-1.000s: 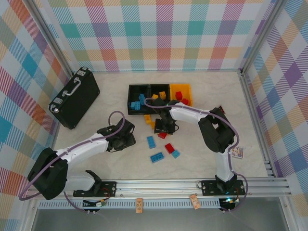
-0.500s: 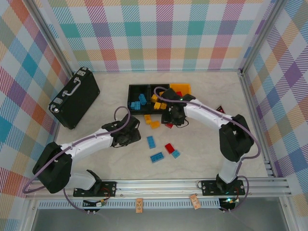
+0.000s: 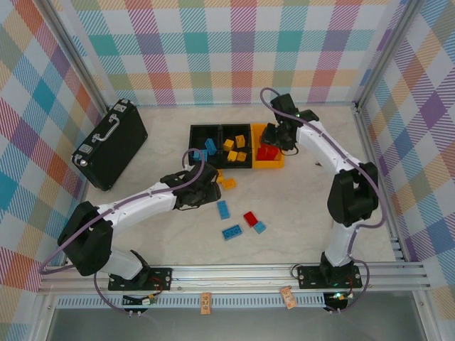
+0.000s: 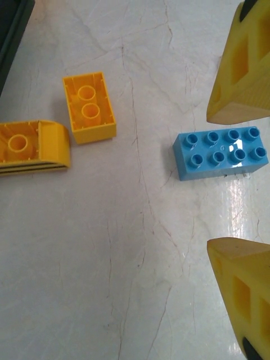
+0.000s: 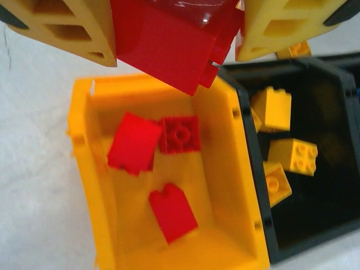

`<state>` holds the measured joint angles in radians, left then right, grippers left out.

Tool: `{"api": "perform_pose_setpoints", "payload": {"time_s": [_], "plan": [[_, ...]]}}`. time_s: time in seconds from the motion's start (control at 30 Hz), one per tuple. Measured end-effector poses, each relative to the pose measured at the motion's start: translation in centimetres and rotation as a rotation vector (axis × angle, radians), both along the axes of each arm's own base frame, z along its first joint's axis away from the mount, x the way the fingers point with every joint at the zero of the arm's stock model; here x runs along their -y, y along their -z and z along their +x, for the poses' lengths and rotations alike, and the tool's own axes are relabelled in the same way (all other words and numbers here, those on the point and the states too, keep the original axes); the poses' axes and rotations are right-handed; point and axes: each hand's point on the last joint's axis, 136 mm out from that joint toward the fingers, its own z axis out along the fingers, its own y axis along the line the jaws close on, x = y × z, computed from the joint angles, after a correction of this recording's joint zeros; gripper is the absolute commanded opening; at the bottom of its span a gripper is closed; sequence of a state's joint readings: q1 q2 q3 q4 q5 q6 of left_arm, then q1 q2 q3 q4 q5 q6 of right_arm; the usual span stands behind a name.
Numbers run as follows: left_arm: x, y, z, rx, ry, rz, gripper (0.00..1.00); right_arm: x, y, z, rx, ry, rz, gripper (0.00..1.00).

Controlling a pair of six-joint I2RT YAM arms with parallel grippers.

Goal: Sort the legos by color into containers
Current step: Place the lego in the container.

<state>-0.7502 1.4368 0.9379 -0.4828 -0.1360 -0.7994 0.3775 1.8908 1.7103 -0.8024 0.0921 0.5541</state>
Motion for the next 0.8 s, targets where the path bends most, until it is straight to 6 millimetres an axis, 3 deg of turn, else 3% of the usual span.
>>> {"api": "perform_pose_setpoints", "payload": {"time_s": [0.2,0.33,0.57,0.8], "plan": [[0.5,-0.2,0.0,0.004,0.014,-0.006,0.55,-0.7,1.9,5.1,-0.009,0.001,0.018,0.42],[0.6,-0.2,0.0,0.004,0.015,-0.004,0.55,-1.5,3.1,7.3,-0.02,-0.005,0.042,0.43],[0.5,-0.2,0.0,0.007,0.012,-0.002,0.56,-2.5,4.8,7.7,-0.069,-0.017,0.078,0.46],[0.5,-0.2,0.0,0.008,0.009,-0.001,0.55,-3.1,5.0,7.5,-0.088,-0.014,0.117,0.63]]}}
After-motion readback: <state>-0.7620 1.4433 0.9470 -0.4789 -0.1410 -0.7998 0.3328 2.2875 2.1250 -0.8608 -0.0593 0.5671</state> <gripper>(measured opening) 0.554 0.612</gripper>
